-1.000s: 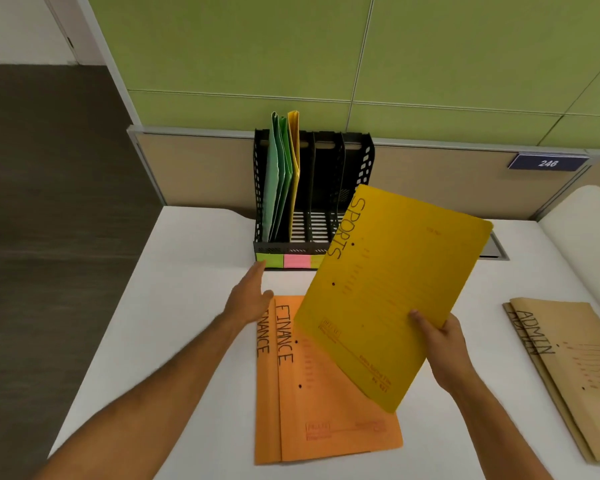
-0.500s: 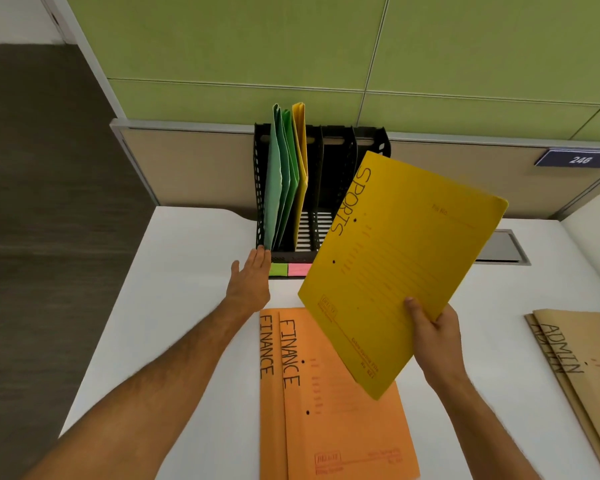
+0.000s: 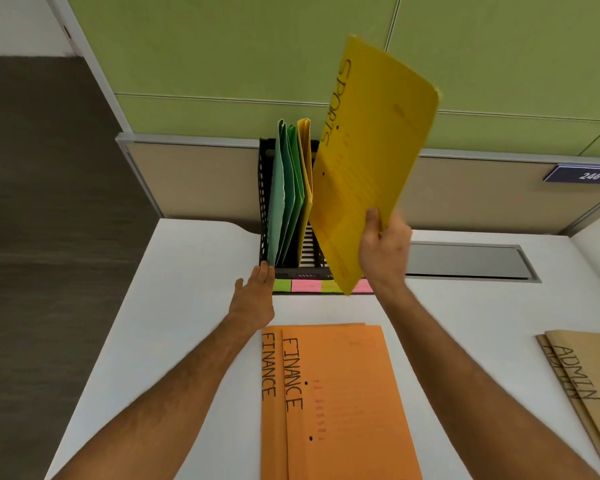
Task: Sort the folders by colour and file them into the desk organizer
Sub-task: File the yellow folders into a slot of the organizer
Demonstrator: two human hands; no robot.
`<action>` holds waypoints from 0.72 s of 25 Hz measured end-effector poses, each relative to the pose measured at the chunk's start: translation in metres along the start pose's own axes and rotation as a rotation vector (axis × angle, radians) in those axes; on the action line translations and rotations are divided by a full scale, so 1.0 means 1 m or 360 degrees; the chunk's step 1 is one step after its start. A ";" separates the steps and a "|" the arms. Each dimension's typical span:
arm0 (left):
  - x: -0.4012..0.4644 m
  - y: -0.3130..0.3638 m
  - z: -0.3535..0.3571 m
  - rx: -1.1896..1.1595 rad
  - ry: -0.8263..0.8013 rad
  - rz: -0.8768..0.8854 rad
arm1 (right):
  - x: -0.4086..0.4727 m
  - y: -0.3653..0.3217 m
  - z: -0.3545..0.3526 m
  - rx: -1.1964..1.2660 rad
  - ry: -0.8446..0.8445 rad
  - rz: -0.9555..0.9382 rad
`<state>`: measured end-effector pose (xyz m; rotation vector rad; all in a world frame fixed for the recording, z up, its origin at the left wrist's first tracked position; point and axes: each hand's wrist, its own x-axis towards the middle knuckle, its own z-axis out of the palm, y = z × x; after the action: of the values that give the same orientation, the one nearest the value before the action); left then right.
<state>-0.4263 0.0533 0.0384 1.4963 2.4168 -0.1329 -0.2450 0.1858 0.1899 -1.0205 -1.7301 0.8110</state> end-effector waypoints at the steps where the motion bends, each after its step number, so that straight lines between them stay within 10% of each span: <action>1: 0.000 0.000 0.000 -0.0008 0.0009 0.0003 | 0.010 0.002 0.015 -0.0028 -0.0031 -0.0049; 18: 0.008 -0.006 0.005 -0.0140 0.0114 0.0030 | 0.021 0.063 0.129 -0.0187 -0.0418 0.0080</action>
<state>-0.4339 0.0566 0.0303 1.5084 2.4295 0.0316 -0.3525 0.2219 0.1000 -1.0772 -2.0012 0.9168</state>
